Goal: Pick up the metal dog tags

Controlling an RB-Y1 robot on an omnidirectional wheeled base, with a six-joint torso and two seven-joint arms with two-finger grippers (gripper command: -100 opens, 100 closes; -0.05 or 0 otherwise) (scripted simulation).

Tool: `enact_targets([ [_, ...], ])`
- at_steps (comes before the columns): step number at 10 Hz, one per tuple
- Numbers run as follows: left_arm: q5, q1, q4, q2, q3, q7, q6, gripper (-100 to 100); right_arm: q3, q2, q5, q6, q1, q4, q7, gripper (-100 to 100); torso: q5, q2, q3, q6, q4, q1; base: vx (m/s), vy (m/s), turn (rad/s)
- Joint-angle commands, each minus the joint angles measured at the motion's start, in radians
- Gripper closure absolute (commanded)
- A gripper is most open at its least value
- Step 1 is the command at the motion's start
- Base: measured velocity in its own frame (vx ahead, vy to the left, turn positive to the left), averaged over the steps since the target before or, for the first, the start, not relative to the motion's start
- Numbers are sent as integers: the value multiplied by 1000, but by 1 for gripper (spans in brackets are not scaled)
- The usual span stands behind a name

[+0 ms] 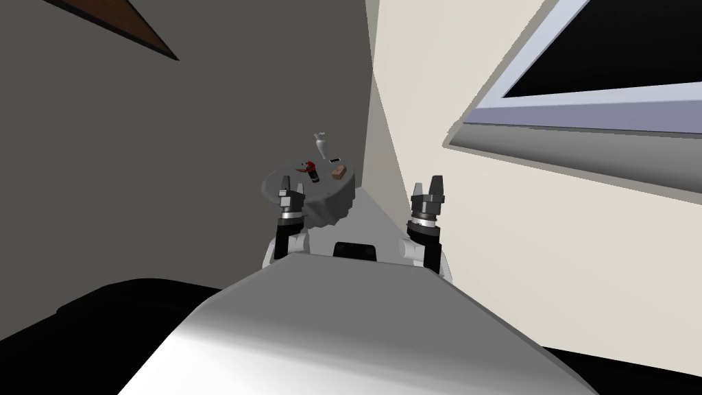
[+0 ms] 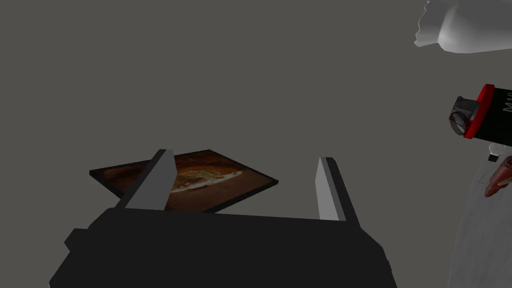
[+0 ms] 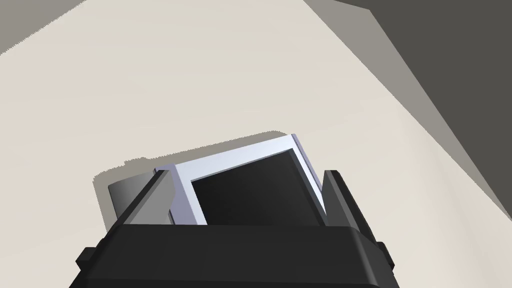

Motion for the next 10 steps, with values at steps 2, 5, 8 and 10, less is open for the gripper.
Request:
enact_targets([
  [2,17,6,-7,56,12,3,24,-100,0,0,0,0,0,0,0,0,0,0,0,0,0,-1,-1,-23,2],
  [5,56,21,-23,132,38,11,80,-100,0,0,0,0,0,0,0,0,-1,0,0,0,0,-4,-4,-60,-1],
  [8,112,44,-47,208,78,20,158,-100,0,0,0,0,0,0,0,0,-1,2,1,0,0,-5,-21,-79,-8],
  [10,157,63,-66,258,109,28,212,-100,0,0,0,0,0,0,0,0,-1,2,1,0,0,-6,-18,-96,-11],
])
